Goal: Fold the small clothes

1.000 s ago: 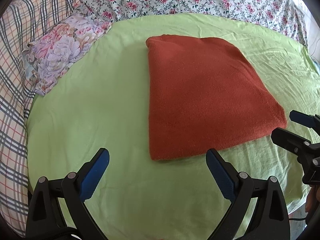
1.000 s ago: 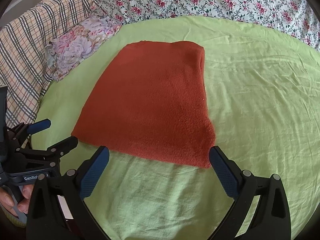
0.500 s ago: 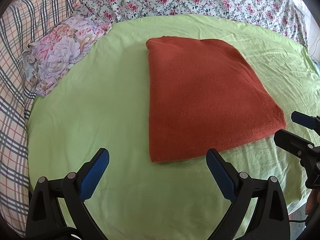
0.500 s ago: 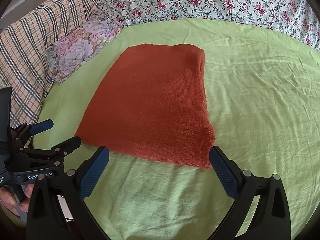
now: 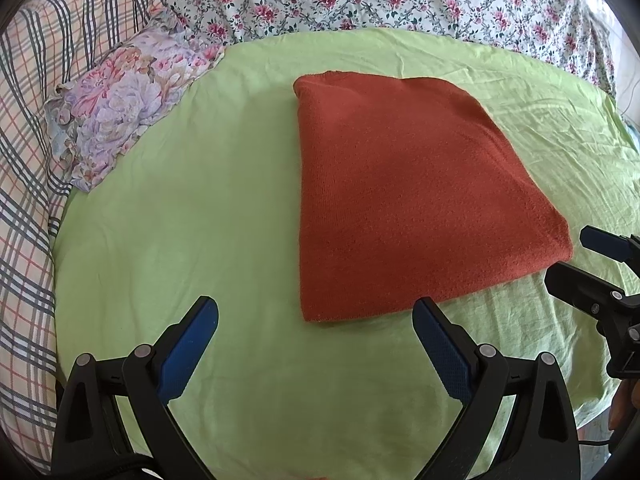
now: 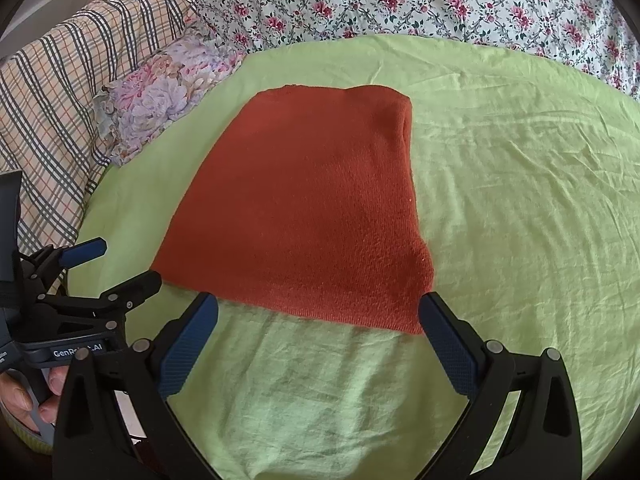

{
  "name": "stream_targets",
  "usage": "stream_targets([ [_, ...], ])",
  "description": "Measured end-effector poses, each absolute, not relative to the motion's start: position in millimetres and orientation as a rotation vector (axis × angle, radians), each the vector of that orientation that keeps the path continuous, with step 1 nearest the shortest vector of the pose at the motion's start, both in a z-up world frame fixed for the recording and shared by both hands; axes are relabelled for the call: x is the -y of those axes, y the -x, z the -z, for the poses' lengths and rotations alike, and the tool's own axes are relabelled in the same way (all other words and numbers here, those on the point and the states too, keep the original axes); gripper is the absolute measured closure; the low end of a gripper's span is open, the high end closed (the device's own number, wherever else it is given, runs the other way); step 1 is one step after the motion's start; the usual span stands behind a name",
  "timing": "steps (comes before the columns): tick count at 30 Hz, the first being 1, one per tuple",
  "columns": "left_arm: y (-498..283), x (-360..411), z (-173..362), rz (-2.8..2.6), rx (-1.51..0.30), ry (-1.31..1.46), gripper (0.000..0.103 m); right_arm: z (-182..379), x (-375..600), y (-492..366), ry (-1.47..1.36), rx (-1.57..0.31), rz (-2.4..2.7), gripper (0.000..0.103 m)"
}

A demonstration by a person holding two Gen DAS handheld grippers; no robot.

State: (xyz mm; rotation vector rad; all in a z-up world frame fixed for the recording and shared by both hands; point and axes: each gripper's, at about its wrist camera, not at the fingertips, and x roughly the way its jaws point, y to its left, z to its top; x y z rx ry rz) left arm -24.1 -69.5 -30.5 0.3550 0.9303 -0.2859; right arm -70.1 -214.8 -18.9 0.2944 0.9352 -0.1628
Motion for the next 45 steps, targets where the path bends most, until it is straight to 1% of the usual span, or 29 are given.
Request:
stream_targets([
  [45,14.9,70.8,30.2,0.281,-0.937,-0.352,0.005,17.3,218.7,64.7,-0.298,-0.938,0.163,0.003],
])
